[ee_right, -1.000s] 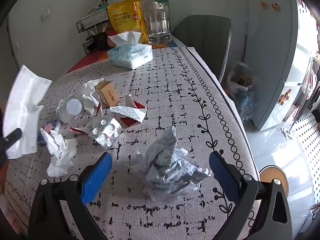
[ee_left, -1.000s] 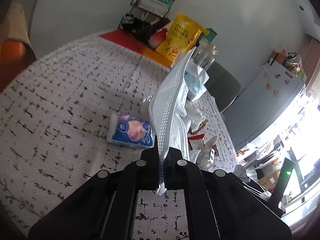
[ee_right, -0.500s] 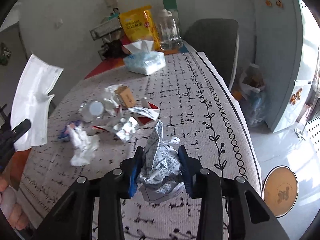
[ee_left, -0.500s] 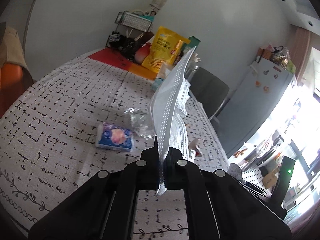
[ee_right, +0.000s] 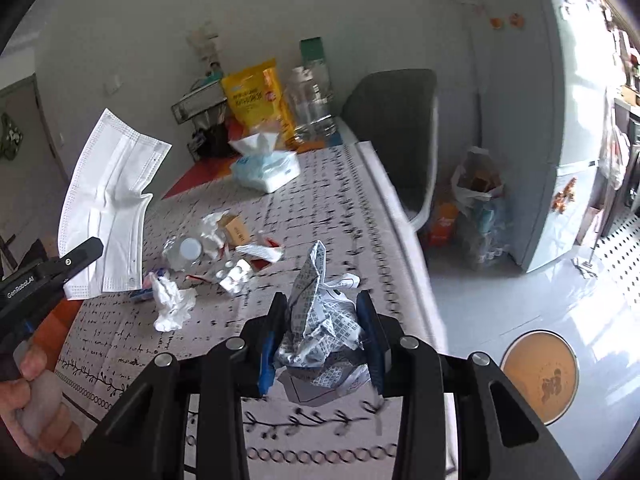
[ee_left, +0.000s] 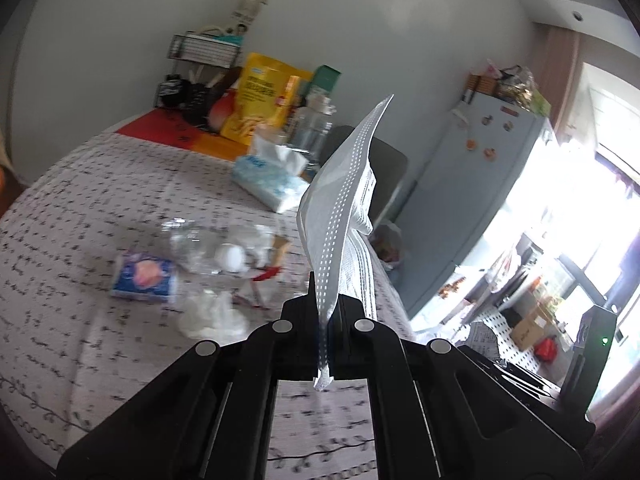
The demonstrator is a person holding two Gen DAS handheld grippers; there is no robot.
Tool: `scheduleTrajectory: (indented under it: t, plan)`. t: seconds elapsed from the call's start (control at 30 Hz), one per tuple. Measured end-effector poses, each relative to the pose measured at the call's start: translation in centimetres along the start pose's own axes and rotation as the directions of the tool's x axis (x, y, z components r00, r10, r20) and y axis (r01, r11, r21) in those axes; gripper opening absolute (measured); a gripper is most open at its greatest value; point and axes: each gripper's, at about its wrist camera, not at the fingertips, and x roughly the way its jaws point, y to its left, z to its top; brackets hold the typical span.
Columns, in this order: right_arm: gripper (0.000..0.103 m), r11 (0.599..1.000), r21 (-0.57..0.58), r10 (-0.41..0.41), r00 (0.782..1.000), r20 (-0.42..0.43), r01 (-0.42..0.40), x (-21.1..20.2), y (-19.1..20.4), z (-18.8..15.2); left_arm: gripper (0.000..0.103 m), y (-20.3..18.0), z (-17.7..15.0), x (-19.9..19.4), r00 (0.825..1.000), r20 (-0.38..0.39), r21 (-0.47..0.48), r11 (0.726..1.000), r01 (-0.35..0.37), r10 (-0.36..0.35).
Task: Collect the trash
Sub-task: 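Carry the mask and foil in both tools over to the tan bin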
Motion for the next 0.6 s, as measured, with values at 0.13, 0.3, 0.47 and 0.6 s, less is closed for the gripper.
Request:
scheduleTrajectory:
  t: [0.13, 0.3, 0.47, 0.6]
  plan:
    - [0.036, 0.999, 0.030, -0.034, 0.999, 0.015, 0.033, -1.1, -2.3, -0.2, 0.004, -2.5, -0.4, 1.3, 0.999, -0.017, 0.024, 0.999, 0.039, -0.039]
    - [0.036, 0.994, 0.083, -0.080, 0.996, 0.030, 0.077, -2.5, -5.8, -0.4, 0.004, -5.6, -1.1, 3.5, 0.995, -0.058, 0.049, 0.995, 0.083, -0.080]
    - [0.036, 0.985, 0.130, -0.122, 0.992, 0.036, 0.116, -3.3, -8.9, -0.7, 0.004, -8.4, -1.8, 5.6, 0.989, -0.093, 0.074, 0.990, 0.119, -0.112]
    - [0.036, 0.975, 0.166, -0.155, 0.987, 0.039, 0.147, -3.8, -11.7, -1.0, 0.004, -11.2, -2.5, 7.5, 0.983, -0.127, 0.099, 0.984, 0.149, -0.136]
